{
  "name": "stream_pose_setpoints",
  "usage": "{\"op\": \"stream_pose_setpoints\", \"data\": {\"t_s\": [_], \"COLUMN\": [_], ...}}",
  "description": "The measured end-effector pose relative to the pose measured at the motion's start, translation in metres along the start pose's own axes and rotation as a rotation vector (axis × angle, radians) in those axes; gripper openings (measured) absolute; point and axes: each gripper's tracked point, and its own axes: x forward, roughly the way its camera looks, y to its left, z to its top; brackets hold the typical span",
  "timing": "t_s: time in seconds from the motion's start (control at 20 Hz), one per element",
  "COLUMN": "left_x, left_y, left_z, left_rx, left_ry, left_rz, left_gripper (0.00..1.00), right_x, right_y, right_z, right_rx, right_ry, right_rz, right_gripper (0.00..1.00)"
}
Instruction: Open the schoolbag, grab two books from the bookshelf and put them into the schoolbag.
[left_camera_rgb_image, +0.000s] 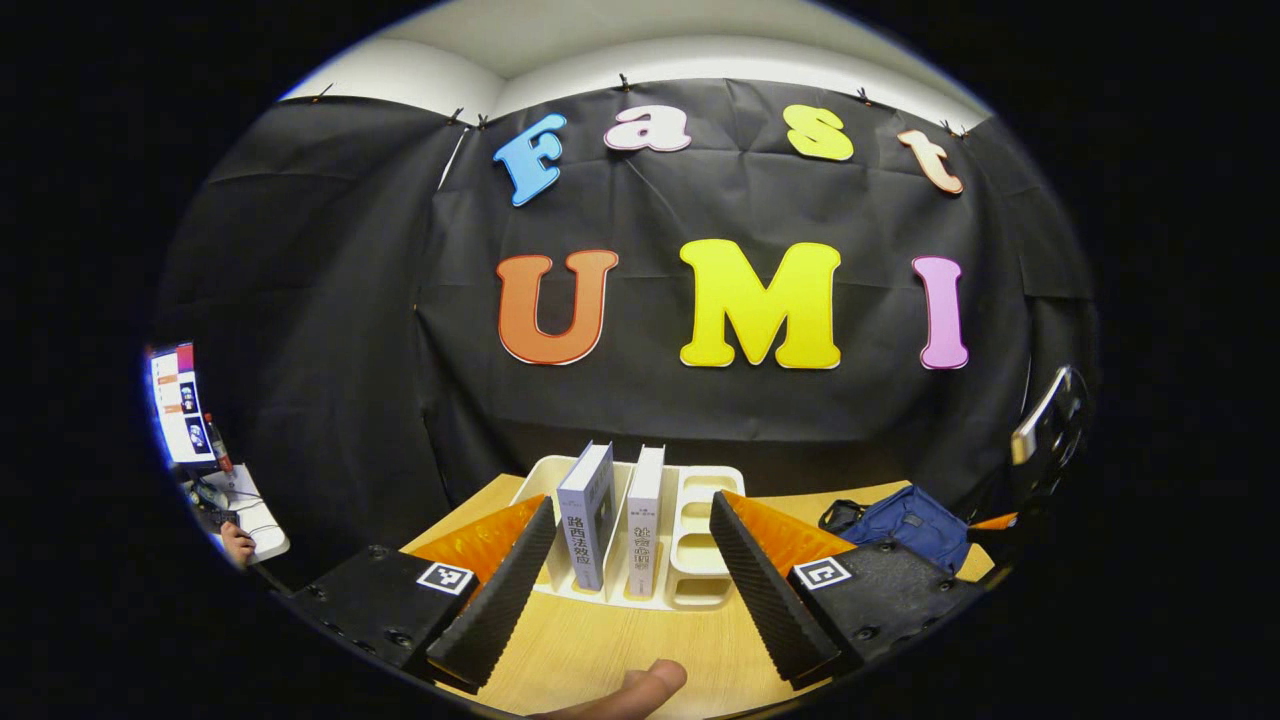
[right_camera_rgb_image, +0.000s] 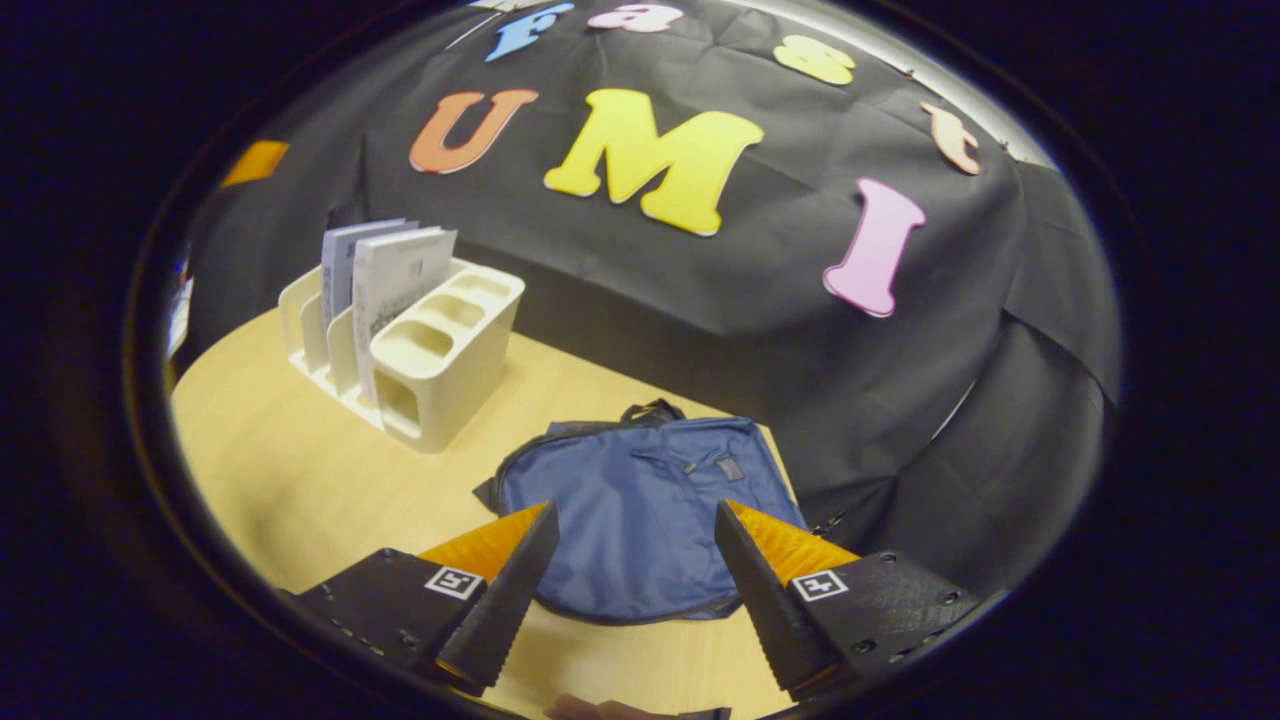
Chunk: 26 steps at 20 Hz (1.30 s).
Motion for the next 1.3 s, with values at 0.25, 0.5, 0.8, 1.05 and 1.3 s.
{"op": "stream_pose_setpoints", "data": {"t_s": [0.25,0.5,0.8,1.05,1.3], "left_x": [-0.005,-0.009,-0.006,-0.002,0.0], "left_y": [0.007,0.017,0.026,0.035,0.046], "left_z": [0.003,-0.006,-0.016,-0.023,-0.033], "left_rx": [0.027,0.046,0.033,0.029,0.016], "left_ry": [-0.001,0.014,0.042,0.066,0.092], "left_rz": [0.03,0.043,0.037,0.036,0.047], "left_gripper": [1.0,1.0,1.0,1.0,1.0], "right_x": [0.044,0.093,0.105,0.123,0.128], "right_y": [0.068,0.099,0.075,0.087,0.099], "right_z": [-0.021,-0.056,-0.049,-0.06,-0.068], "right_rx": [-0.177,-0.382,-0.447,-0.413,-0.371], "right_ry": [0.073,0.198,0.309,0.4,0.421], "right_rz": [0.055,-0.067,-0.349,-0.338,-0.292], "right_gripper": [0.96,0.94,0.72,0.53,0.53]}}
